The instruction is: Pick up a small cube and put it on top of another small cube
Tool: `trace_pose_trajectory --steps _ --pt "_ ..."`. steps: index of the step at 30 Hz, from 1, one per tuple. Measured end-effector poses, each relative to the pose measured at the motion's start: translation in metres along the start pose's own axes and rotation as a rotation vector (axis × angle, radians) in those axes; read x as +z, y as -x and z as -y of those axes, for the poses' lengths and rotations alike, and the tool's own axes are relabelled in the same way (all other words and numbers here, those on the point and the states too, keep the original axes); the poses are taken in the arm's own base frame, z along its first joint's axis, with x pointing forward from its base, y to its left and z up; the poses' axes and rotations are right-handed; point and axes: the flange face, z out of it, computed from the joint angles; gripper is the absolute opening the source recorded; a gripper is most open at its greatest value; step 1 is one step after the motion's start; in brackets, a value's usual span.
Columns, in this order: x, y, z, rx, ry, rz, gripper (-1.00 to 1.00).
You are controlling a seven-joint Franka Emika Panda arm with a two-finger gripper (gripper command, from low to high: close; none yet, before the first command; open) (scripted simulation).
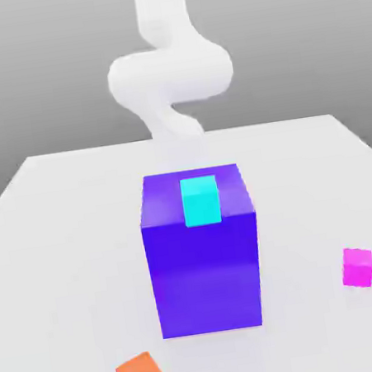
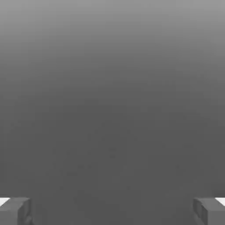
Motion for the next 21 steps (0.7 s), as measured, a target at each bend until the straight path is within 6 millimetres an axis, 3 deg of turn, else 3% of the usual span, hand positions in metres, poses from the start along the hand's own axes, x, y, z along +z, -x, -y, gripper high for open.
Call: trace_pose_trajectory --steps 5,11,16,21 --pt "0.11 0.07 0.027 -0.224 0.045 0.172 0.0" --pt "0.212 0.185 0.034 -0.499 0.084 0.368 0.0" --pt "0.27 0.294 0.013 -0.736 0.11 0.528 0.0" --pt "0.301 0.41 -0.029 -0.993 0.124 0.69 0.0"
